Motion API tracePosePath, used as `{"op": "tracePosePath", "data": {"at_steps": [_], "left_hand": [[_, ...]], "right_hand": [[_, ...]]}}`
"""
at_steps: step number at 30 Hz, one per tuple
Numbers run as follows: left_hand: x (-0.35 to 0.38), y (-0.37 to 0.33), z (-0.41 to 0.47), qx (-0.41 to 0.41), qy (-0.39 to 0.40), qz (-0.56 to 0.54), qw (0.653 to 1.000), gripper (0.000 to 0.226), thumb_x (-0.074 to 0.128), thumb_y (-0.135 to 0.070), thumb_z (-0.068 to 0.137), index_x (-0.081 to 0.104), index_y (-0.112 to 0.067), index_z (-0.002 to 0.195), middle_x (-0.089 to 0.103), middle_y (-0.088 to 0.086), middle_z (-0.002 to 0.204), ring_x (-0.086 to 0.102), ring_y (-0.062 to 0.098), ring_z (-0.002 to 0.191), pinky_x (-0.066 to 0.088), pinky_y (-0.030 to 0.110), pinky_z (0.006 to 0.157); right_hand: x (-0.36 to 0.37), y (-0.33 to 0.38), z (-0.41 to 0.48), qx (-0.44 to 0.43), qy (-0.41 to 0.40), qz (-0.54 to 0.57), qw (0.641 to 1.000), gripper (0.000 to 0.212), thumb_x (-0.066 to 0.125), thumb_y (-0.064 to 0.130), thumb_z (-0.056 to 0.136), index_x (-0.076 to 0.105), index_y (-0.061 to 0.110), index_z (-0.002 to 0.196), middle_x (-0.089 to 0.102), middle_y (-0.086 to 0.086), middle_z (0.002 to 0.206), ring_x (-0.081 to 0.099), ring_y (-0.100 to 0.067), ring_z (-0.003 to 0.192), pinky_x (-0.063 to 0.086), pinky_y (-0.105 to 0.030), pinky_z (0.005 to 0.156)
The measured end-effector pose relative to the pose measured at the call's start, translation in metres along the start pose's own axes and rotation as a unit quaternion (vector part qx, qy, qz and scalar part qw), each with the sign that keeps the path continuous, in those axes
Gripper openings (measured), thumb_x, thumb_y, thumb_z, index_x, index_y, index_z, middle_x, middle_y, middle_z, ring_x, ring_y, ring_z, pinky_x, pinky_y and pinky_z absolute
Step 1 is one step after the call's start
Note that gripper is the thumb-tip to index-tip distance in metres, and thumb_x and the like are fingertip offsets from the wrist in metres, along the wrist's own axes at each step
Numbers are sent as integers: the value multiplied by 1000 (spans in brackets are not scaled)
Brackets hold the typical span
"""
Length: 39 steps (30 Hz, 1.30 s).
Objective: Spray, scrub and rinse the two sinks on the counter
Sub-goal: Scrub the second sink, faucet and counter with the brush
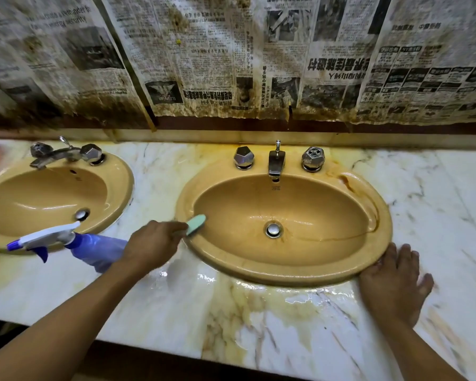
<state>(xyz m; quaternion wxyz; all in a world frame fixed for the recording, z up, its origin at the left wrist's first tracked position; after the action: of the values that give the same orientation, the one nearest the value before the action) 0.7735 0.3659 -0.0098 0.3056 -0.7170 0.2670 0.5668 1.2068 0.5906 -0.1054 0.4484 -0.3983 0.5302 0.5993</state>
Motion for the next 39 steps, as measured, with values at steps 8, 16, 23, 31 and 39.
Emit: {"op": "tracePosePath", "data": {"at_steps": [8, 16, 23, 31, 39], "left_hand": [[10, -35, -48, 28, -3, -39, 999, 32, 54, -39, 103, 67, -42, 133, 75, 10, 113, 68, 35, 102, 54, 39, 80], [40, -46, -90, -26, -60, -73, 995, 37, 55, -39, 102, 63, -46, 137, 77, 8, 100, 68, 33, 96, 53, 40, 74], [50, -63, -107, -107, -82, -168, 977, 34, 54, -39, 103, 67, -41, 134, 77, 4, 109, 67, 31, 104, 52, 39, 79], [64, -98, -140, -90, -60, -152, 983, 36, 50, -45, 103, 59, -49, 138, 76, 3, 107, 67, 30, 103, 51, 38, 80], [62, -121, -142, -82, -52, -160, 982, 37, 50, -43, 103, 60, -45, 139, 76, 5, 111, 64, 31, 110, 50, 39, 85]], "right_hand": [[3, -1, 1, -1, 4, 9, 1000, 69, 21, 35, 90, 47, 6, 147, 36, -18, 160, 25, -30, 153, 16, -62, 119], [5, -4, 3, 13, 30, 10, 999, 72, 14, 39, 93, 41, 10, 152, 30, -13, 165, 18, -26, 156, 11, -59, 122], [5, -4, 4, 17, 37, 9, 999, 70, 16, 37, 93, 40, 11, 154, 29, -12, 166, 17, -25, 156, 11, -58, 122], [5, -5, 3, 15, 40, 15, 999, 73, 11, 40, 93, 37, 11, 155, 28, -11, 167, 16, -24, 156, 9, -58, 123], [4, -6, 4, 7, 36, 27, 999, 76, 10, 39, 91, 38, 10, 155, 28, -13, 167, 16, -25, 157, 8, -59, 123]]}}
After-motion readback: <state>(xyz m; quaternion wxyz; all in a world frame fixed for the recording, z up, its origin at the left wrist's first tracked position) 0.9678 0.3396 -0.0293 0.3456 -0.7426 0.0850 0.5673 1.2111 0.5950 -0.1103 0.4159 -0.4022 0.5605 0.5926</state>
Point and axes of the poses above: each hand's wrist, its own z-axis towards the middle knuckle, its own x-axis out of the palm, y = z × x, the point moved 4 cm from there along z, towards the middle knuckle
